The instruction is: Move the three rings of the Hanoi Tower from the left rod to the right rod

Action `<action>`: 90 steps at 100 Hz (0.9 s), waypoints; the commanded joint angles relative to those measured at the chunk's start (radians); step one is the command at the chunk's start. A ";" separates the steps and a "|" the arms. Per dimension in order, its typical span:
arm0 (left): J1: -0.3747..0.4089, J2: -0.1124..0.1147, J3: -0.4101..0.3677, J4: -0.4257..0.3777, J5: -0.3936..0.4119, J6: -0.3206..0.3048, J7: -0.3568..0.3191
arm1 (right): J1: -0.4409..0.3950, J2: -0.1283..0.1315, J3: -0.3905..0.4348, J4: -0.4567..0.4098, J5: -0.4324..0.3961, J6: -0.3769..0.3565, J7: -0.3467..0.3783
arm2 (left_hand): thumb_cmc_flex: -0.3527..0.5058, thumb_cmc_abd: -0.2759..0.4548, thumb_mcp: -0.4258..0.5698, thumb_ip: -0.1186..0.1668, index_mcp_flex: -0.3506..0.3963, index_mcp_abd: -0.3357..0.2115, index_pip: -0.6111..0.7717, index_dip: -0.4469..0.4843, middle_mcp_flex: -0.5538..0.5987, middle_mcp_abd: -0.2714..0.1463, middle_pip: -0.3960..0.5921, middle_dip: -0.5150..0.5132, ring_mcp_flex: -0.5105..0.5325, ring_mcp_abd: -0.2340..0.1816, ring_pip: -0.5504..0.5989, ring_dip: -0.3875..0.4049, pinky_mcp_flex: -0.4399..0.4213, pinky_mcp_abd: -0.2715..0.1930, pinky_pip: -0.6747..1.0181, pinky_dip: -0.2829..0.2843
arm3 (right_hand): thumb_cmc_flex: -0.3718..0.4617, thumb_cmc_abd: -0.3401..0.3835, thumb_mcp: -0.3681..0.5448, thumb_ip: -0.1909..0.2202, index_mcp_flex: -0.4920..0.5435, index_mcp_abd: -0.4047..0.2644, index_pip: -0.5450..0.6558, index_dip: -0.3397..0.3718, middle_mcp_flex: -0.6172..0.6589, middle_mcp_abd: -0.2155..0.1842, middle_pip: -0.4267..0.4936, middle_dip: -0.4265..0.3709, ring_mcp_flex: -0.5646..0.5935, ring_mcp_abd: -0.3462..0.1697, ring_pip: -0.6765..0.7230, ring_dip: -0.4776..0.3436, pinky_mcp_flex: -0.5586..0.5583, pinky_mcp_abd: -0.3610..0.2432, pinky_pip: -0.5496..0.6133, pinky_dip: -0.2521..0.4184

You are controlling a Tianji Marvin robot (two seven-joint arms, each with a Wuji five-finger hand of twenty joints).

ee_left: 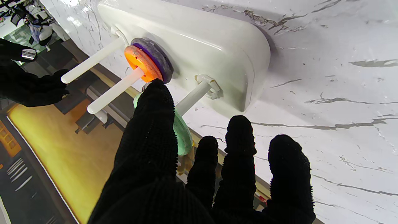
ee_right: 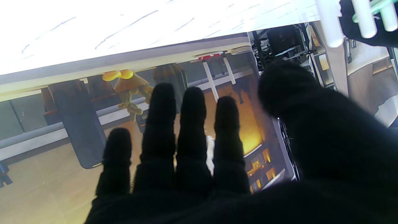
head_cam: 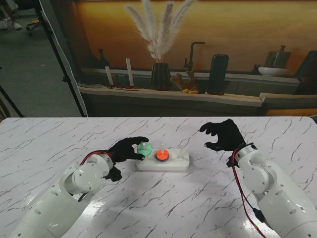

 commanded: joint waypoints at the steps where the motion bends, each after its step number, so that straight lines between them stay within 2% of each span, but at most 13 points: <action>1: 0.003 -0.001 -0.004 -0.023 -0.014 -0.007 -0.018 | -0.006 -0.006 -0.006 0.000 0.002 -0.002 0.000 | 0.069 0.145 0.085 0.021 0.121 -0.097 0.132 0.056 0.009 0.000 0.009 0.006 0.020 0.005 0.038 0.017 0.008 0.053 0.022 0.000 | -0.015 0.016 0.000 0.044 0.016 0.013 0.004 0.012 0.020 -0.013 0.018 0.008 0.014 -0.005 0.012 0.009 -0.008 0.311 0.019 0.018; 35: 0.016 0.007 -0.037 -0.084 -0.028 0.026 -0.056 | -0.005 -0.007 -0.010 0.004 0.004 -0.005 -0.004 | 0.069 0.149 0.080 0.023 0.115 -0.091 0.119 0.050 0.021 0.010 0.019 0.013 0.040 0.007 0.063 0.030 0.039 0.055 0.041 0.012 | -0.015 0.012 0.001 0.043 0.022 0.014 0.005 0.012 0.022 -0.011 0.018 0.008 0.016 -0.007 0.012 0.009 -0.007 0.310 0.019 0.019; 90: -0.001 0.017 -0.052 -0.125 -0.033 0.044 -0.106 | -0.005 -0.008 -0.013 0.007 0.008 -0.002 -0.008 | 0.069 0.152 0.074 0.023 0.113 -0.087 0.105 0.051 0.021 0.016 0.018 0.017 0.043 0.008 0.073 0.036 0.053 0.050 0.050 0.026 | -0.012 0.011 0.002 0.043 0.026 0.014 0.007 0.013 0.023 -0.011 0.018 0.008 0.017 -0.007 0.013 0.009 -0.006 0.312 0.020 0.019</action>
